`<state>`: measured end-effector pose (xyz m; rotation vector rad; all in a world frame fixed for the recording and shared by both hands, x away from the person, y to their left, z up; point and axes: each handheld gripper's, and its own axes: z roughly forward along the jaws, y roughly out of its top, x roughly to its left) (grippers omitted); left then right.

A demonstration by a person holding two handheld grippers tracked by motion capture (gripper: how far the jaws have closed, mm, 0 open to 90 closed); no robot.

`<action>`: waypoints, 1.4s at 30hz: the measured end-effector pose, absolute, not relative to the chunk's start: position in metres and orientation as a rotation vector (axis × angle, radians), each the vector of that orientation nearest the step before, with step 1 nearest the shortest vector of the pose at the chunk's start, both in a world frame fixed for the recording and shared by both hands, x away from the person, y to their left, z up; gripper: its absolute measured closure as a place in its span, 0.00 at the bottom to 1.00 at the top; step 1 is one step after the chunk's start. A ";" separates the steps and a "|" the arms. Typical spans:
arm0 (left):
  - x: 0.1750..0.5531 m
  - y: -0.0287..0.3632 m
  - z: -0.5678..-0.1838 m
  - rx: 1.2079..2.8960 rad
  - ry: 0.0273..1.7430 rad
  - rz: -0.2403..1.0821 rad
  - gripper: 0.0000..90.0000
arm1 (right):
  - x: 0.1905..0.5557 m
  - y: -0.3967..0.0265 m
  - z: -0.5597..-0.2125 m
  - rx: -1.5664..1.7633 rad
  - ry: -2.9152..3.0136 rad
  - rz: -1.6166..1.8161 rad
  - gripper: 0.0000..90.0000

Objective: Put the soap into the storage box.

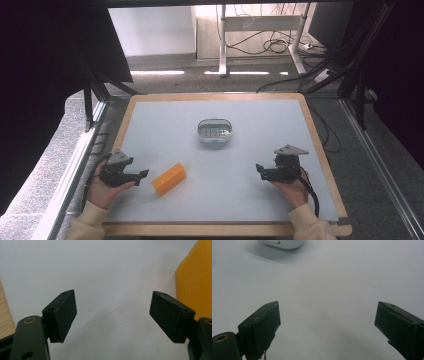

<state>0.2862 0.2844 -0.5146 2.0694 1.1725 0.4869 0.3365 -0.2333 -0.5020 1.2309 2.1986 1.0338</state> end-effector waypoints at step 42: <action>0.267 0.278 -0.466 2.086 1.158 0.471 0.27 | 0.317 -0.235 -0.495 1.101 2.216 1.024 0.13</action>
